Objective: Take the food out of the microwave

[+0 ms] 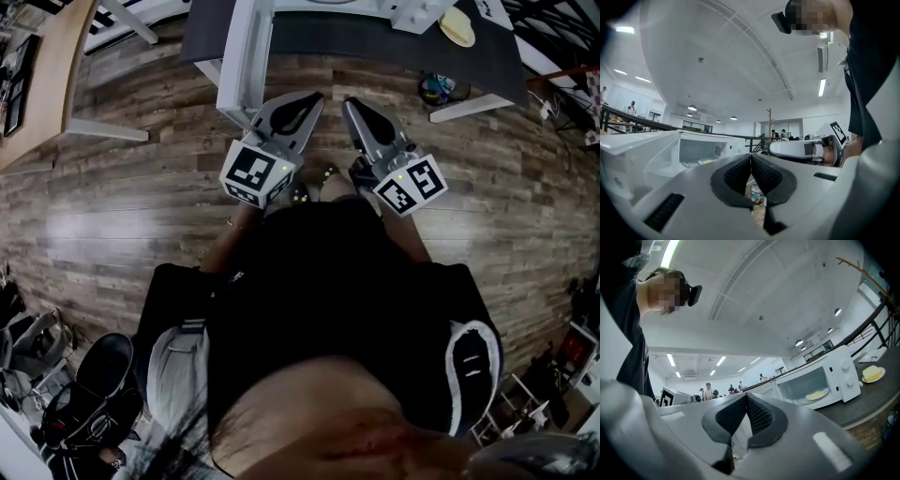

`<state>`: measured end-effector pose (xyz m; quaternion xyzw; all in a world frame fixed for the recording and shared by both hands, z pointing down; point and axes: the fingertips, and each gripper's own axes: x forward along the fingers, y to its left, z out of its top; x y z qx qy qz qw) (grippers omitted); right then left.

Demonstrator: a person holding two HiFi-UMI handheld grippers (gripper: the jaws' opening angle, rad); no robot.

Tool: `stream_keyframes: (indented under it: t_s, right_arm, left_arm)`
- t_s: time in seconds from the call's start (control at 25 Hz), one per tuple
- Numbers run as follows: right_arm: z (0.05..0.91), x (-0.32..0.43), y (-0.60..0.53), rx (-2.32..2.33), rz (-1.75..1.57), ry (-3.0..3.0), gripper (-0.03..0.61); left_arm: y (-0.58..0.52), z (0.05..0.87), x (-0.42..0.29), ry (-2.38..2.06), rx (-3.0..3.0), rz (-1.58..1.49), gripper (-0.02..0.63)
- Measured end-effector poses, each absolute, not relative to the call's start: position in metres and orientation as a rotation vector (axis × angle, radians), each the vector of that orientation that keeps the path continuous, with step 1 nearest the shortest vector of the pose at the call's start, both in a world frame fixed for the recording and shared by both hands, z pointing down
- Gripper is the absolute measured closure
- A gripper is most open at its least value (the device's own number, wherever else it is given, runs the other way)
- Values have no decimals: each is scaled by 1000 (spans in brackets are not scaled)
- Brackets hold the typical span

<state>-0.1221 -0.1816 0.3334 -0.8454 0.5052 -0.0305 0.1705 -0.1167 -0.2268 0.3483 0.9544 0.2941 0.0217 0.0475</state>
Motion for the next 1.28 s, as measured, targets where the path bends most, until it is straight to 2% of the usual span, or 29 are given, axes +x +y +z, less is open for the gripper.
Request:
stream_keyframes:
  t_s: [0.32, 1.28]
  right_arm:
    - [338, -103, -161, -2411, -92, 1367, 577]
    - [343, 18, -155, -2272, -124, 1369, 577]
  left_arm:
    - [-209, 355, -96, 951, 2890, 104, 606]
    - [-204, 356, 14, 866, 2934, 114, 606]
